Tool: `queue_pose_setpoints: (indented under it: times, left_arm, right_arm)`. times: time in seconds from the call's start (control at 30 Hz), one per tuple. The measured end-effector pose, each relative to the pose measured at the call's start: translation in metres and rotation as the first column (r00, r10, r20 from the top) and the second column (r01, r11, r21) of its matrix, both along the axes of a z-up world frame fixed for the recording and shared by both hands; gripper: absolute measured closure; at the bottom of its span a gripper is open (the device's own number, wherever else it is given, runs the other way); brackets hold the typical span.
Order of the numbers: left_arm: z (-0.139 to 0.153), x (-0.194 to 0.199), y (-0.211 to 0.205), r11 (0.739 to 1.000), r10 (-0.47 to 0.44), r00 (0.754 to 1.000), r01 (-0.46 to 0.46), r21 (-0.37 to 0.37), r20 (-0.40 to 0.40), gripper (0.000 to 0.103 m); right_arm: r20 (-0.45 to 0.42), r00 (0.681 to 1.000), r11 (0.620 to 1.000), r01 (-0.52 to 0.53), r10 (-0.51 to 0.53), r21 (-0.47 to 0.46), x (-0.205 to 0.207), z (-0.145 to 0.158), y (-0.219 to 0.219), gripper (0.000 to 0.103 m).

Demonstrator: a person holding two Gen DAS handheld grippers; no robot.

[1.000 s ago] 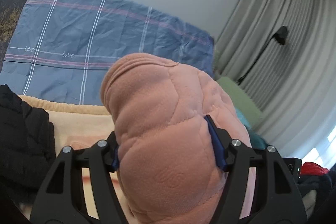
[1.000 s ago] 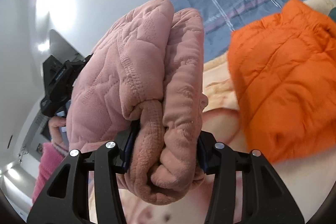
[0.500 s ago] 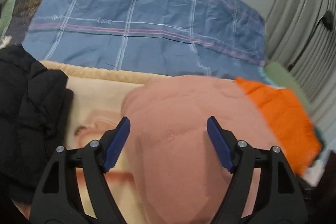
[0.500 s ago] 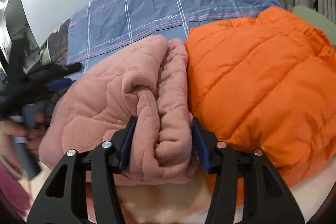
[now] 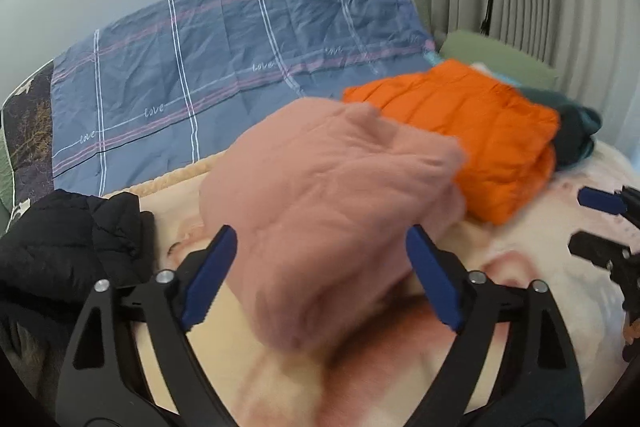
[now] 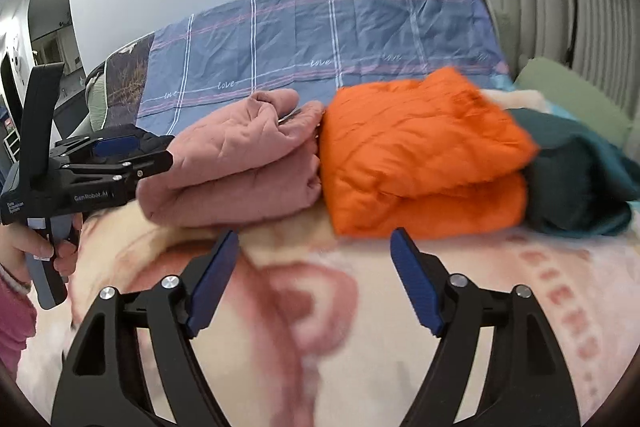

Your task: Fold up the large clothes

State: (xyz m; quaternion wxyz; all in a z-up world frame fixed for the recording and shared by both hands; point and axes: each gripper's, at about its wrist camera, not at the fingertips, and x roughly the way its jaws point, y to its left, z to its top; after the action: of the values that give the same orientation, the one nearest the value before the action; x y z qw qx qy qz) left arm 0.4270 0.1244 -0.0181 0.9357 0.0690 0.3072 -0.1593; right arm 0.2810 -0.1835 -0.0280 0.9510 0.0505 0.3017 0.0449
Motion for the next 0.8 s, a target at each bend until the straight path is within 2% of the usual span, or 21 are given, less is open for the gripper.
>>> queue_pose_setpoints:
  times: [0.1, 0.23, 0.37, 0.5, 0.6, 0.7, 0.8]
  left_arm:
    - [0.008, -0.037, -0.001, 0.998, 0.022, 0.999, -0.019, -0.068, 0.041, 0.008]
    - [0.019, -0.095, -0.003, 0.986, 0.027, 0.999, -0.02, -0.164, 0.045, 0.003]
    - [0.035, -0.166, -0.005, 0.973, 0.046, 0.994, -0.023, -0.23, 0.098, 0.002]
    - [0.043, -0.225, -0.012, 0.97, 0.062, 0.99, -0.03, -0.243, 0.124, 0.002]
    - [0.047, -0.265, -0.015, 0.967, 0.108, 0.982, -0.068, -0.244, 0.156, 0.002]
    - [0.05, -0.3, -0.02, 0.976, 0.13, 0.969, -0.089, -0.197, 0.209, 0.002]
    - [0.05, -0.325, -0.023, 0.977, 0.164, 0.955, -0.123, -0.175, 0.246, 0.002]
  right_arm:
    - [0.03, 0.999, 1.0, 0.025, -0.025, 0.0, -0.029, 0.012, -0.002, 0.016]
    - [0.107, 0.989, 0.993, 0.112, -0.107, -0.043, -0.075, 0.03, 0.004, 0.005]
    - [0.186, 0.973, 0.986, 0.152, -0.137, -0.071, -0.118, 0.049, 0.016, 0.001]
    - [0.237, 0.954, 0.971, 0.215, -0.185, -0.108, -0.156, 0.061, 0.028, 0.001]
    - [0.266, 0.94, 0.966, 0.244, -0.213, -0.089, -0.186, 0.067, 0.033, 0.001]
    - [0.305, 0.923, 0.959, 0.272, -0.236, -0.079, -0.209, 0.069, 0.036, 0.001]
    - [0.326, 0.915, 0.95, 0.289, -0.238, -0.118, -0.223, 0.065, 0.04, 0.001]
